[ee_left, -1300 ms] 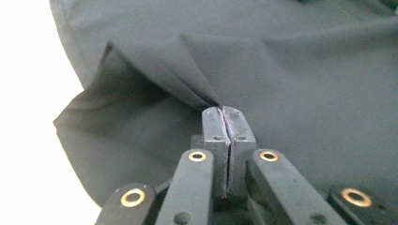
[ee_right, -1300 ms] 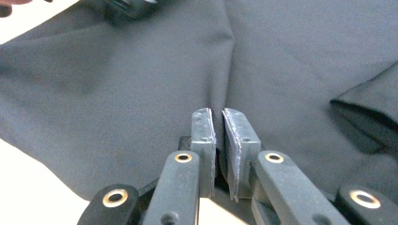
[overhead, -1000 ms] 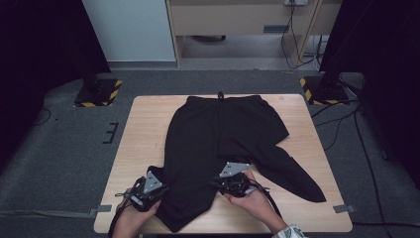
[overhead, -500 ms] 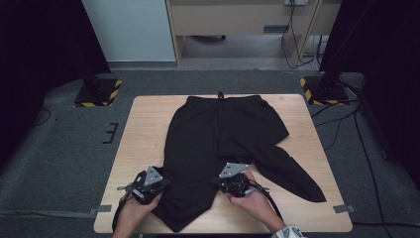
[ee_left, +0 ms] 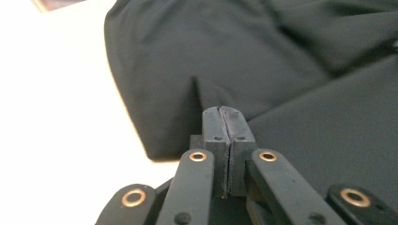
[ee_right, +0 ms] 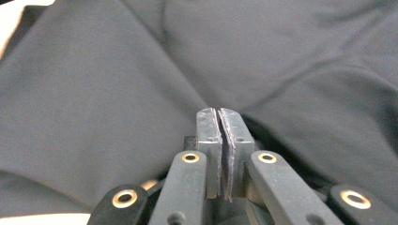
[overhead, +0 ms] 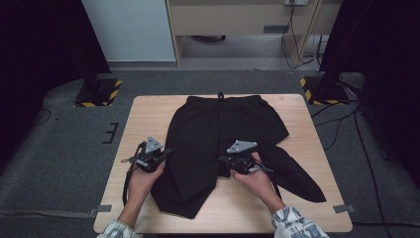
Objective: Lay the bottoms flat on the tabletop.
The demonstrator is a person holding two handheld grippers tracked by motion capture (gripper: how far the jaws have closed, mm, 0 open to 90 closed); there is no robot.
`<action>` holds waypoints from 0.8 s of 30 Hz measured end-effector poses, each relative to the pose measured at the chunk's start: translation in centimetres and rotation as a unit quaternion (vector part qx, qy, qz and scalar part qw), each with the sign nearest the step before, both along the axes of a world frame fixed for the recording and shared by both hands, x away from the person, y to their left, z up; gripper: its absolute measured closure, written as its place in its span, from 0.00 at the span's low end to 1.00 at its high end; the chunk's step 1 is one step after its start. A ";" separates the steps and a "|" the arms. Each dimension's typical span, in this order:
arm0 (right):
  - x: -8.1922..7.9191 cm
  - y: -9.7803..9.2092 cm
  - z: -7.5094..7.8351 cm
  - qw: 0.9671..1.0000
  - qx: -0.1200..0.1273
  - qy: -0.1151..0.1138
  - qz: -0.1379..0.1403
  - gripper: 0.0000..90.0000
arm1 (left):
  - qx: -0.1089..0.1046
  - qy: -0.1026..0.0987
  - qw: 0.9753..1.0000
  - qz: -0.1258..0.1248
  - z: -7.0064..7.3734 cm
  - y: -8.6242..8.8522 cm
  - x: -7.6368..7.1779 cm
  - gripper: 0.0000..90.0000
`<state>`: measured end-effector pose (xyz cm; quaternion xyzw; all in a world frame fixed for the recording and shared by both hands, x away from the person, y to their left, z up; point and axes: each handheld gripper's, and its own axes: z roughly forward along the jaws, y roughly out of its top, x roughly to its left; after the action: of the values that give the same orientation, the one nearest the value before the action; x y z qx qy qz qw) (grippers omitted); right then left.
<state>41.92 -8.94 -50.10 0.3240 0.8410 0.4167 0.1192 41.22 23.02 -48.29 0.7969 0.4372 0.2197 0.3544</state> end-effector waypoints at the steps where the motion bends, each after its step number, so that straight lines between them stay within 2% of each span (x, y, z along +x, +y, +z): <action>1: 0.4 0.1 -0.2 1.000 -0.004 0.000 -0.005 0.98 | 0.000 0.015 1.000 0.004 -0.7 0.0 0.8 0.98; 3: 1.5 0.5 -0.9 1.000 -0.010 0.012 -0.017 0.98 | 0.008 0.031 0.999 0.017 -2.0 0.2 1.7 0.98; 5: 2.1 0.9 -1.6 1.000 -0.017 0.020 -0.017 0.96 | 0.014 0.039 0.999 0.019 -2.9 0.4 1.8 0.96; 6: 2.1 1.1 -1.7 0.999 -0.020 0.021 -0.015 0.95 | 0.016 0.031 0.999 0.021 -3.1 0.4 1.6 0.91; 8: 1.8 1.1 -1.4 1.000 -0.017 0.009 -0.009 0.91 | 0.009 0.010 1.000 0.027 -3.0 0.8 1.0 0.75; 9: 1.5 1.0 -1.1 1.000 -0.013 0.005 -0.007 0.88 | 0.009 -0.008 0.999 0.033 -2.8 1.2 0.4 0.72; 12: 0.3 0.3 -0.1 1.000 -0.006 -0.011 -0.006 0.81 | 0.008 -0.042 0.998 0.044 -1.8 2.0 -1.0 0.58; 14: -0.8 -0.4 0.6 1.000 0.010 -0.017 -0.003 0.79 | 0.020 -0.063 0.997 0.039 -1.2 2.7 -2.5 0.57; 16: -2.2 -0.8 0.8 0.999 0.024 -0.020 0.006 0.77 | 0.040 -0.073 0.996 0.033 -1.1 3.3 -3.9 0.59; 20: -3.9 -0.9 -0.2 0.999 0.025 -0.025 0.020 0.67 | 0.066 -0.060 0.996 0.022 -1.8 4.0 -5.5 0.63; 22: -4.1 -0.6 -0.8 0.999 0.018 -0.028 0.022 0.63 | 0.077 -0.050 0.996 0.020 -2.4 4.2 -5.5 0.64; 24: -4.1 -0.2 -1.1 0.999 0.013 -0.030 0.027 0.59 | 0.079 -0.043 0.996 0.022 -2.7 4.5 -5.2 0.64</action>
<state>37.85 -9.13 -51.18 0.2900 0.8400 0.4403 0.1287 35.97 27.48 -51.04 0.8023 0.4204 0.2954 0.3040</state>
